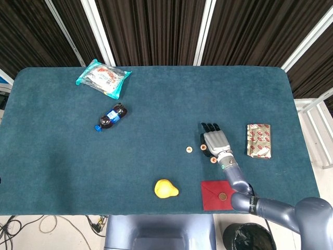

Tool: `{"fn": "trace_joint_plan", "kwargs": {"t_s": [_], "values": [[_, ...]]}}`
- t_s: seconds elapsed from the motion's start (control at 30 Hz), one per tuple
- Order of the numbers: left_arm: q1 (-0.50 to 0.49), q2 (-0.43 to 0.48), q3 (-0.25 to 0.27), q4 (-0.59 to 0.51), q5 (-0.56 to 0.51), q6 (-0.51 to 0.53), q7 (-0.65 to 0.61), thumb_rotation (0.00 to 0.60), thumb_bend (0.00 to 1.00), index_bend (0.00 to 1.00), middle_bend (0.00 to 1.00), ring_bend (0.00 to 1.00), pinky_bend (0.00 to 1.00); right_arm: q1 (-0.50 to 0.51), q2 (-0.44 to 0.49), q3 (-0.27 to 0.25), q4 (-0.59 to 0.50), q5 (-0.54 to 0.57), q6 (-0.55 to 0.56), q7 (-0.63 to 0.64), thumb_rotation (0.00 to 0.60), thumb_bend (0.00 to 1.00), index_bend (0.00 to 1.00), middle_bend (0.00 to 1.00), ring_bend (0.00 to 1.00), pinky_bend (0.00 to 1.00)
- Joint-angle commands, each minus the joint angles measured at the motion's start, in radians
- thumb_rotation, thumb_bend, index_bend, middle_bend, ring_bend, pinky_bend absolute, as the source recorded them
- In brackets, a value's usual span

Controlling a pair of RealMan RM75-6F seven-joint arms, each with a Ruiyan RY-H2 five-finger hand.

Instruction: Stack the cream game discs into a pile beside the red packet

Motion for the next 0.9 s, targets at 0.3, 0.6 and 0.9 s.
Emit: {"fn": "trace_joint_plan", "kwargs": {"t_s": [0.3,0.6,0.9], "values": [[0.0,0.001,0.001,-0.001,0.001,0.0,-0.001,0.6,0.63,0.05,0.0,0.0,0.0,0.008,0.055,0.042,-0.049,0.021,0.008,-0.009,0.6,0.38,0.56,0.0,0.0,0.0],[0.001,0.002,0.0,0.0,-0.002,-0.001,0.0,0.6,0.63,0.05,0.0,0.0,0.0,0.028,0.104,0.068,-0.059,0.15,0.0,-0.076,0.6,0.38,0.57,0.0,0.0,0.0],[0.002,0.0,0.0,0.001,0.0,0.005,0.002,0.6,0.63,0.05,0.0,0.0,0.0,0.04,0.091,0.058,0.0,0.188,-0.024,-0.086,0.6,0.38,0.57,0.0,0.0,0.0]]}}
